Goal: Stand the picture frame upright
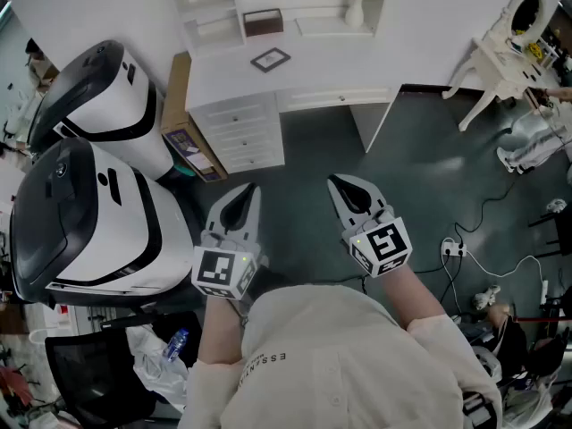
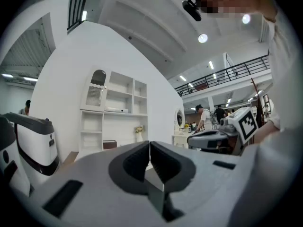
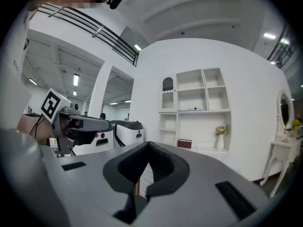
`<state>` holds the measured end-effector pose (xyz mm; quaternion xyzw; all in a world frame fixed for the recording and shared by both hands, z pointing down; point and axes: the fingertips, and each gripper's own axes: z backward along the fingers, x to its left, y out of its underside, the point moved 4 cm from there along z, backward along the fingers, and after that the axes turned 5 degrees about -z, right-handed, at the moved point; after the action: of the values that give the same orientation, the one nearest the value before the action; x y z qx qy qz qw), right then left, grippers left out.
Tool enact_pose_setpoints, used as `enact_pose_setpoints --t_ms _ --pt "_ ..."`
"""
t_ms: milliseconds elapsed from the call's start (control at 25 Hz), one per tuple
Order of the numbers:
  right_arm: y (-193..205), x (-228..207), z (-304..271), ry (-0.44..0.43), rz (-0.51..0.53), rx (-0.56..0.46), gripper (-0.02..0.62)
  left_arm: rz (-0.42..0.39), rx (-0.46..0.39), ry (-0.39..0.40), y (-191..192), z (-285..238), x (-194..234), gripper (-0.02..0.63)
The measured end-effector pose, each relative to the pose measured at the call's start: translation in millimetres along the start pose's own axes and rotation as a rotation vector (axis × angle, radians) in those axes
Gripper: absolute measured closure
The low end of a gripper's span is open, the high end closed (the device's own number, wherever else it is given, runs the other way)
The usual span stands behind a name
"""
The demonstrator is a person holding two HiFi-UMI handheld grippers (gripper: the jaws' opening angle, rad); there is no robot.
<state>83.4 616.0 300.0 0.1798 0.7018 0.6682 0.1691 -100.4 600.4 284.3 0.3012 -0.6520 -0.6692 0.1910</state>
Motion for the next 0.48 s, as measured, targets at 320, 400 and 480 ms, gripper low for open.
enact_pose_setpoints --t_ms 320,400,480 --pt "2.7 -5.5 -4.1 0.013 -0.033 -0.001 0.580 0.006 0.015 0.012 2.1 -5.2 1.3 0.603" --pt "6.1 -6.7 -5.2 0.017 -0.042 0.010 0.580 0.014 0.025 0.015 5.1 -6.2 1.4 0.603" --pt "10.6 -9.0 -5.9 0.027 -0.040 0.028 0.580 0.029 0.035 0.016 8.3 -7.8 1.5 0.603"
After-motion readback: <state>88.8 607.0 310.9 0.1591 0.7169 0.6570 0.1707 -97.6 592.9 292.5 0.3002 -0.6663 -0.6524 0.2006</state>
